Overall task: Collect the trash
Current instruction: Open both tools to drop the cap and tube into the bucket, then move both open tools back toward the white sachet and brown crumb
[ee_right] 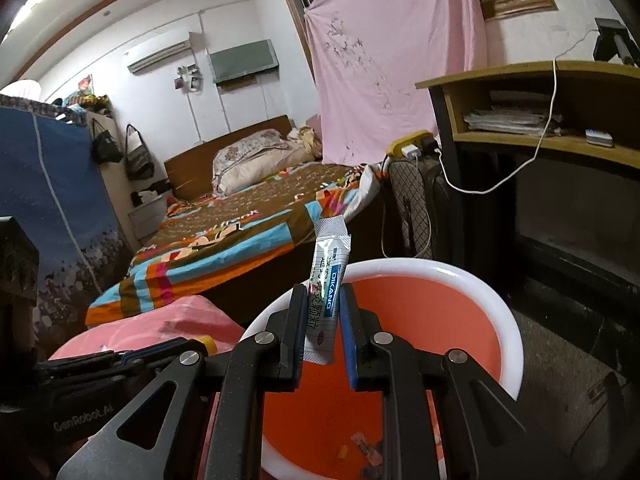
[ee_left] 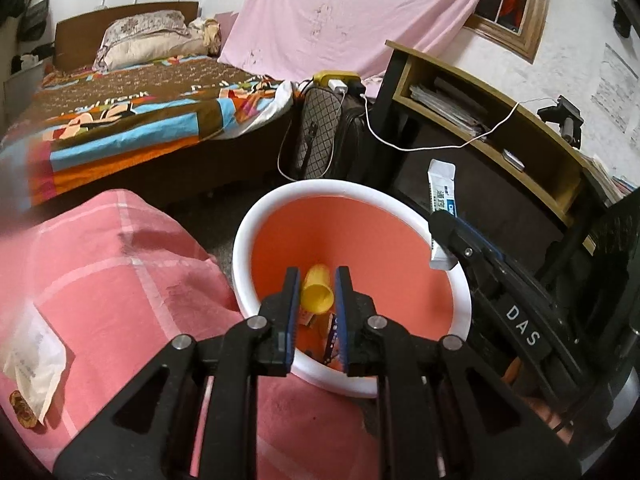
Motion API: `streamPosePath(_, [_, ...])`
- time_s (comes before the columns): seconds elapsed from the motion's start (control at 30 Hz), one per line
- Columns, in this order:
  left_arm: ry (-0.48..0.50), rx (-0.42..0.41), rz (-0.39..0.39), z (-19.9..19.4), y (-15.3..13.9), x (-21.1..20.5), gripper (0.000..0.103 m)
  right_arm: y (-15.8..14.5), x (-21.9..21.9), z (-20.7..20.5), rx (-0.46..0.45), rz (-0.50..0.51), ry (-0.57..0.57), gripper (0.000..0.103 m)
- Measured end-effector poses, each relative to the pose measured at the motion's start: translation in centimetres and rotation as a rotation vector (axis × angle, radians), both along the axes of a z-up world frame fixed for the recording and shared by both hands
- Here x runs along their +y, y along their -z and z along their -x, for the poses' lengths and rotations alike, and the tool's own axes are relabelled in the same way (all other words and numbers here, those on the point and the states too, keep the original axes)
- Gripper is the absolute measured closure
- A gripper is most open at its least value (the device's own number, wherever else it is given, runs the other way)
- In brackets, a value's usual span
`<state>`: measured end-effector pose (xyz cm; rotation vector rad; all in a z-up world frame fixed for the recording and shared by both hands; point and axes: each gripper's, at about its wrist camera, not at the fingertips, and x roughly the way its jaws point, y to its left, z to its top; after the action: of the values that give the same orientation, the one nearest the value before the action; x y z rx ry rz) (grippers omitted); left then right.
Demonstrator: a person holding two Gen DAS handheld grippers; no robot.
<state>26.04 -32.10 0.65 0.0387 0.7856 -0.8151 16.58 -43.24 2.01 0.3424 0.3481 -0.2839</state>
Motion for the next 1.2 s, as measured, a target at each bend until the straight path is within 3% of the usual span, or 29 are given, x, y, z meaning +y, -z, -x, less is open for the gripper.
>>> streamPosePath(0.13, [-0.01,0.012,0.008,-0.2,0.1,0.3,0.093,0.1,-0.1,0.0,0.01,-0.007,0.002,0.087])
streamPosePath(0.33, [-0.034,0.006,0.021,-0.3,-0.2,1.0,0.088,0.2,-0.2,-0.2,0.026,-0.008,0.005,0.085])
streamPosePath(0.53, [-0.097,-0.029,0.043,-0.1,-1.1,2.9,0.085,-0.1,0.3,-0.1,0.007,0.001,0.0,0.073])
streamPosePath(0.67, [-0.152,-0.085,0.053,0.6,-2.0,4.6,0.078,-1.0,1.4,0.5,-0.053,0.029,-0.014,0.066])
streamPosePath(0.9, [-0.279,-0.206,0.108,2.4,-4.1,8.9,0.055,-2.8,3.5,1.6,-0.188,0.075,-0.036,0.055])
streamPosePath(0.93, [-0.306,-0.227,0.119,2.7,-4.5,9.8,0.047,-3.1,4.0,1.6,-0.201,0.083,-0.044,0.047])
streamPosePath(0.97, [-0.332,-0.245,0.129,3.0,-4.8,10.6,0.042,-3.3,4.3,1.6,-0.209,0.087,-0.049,0.031])
streamPosePath(1.0, [-0.35,-0.257,0.135,3.1,-5.1,11.3,0.034,-3.6,4.7,1.7,-0.231,0.094,-0.06,0.024])
streamPosePath(1.1, [-0.445,-0.336,0.161,4.1,-5.9,14.1,0.015,-4.5,6.1,1.9,-0.276,0.117,-0.089,0.021])
streamPosePath(1.2, [-0.53,-0.396,0.18,4.8,-6.3,16.3,0.015,-5.1,7.4,2.0,-0.328,0.131,-0.123,0.015])
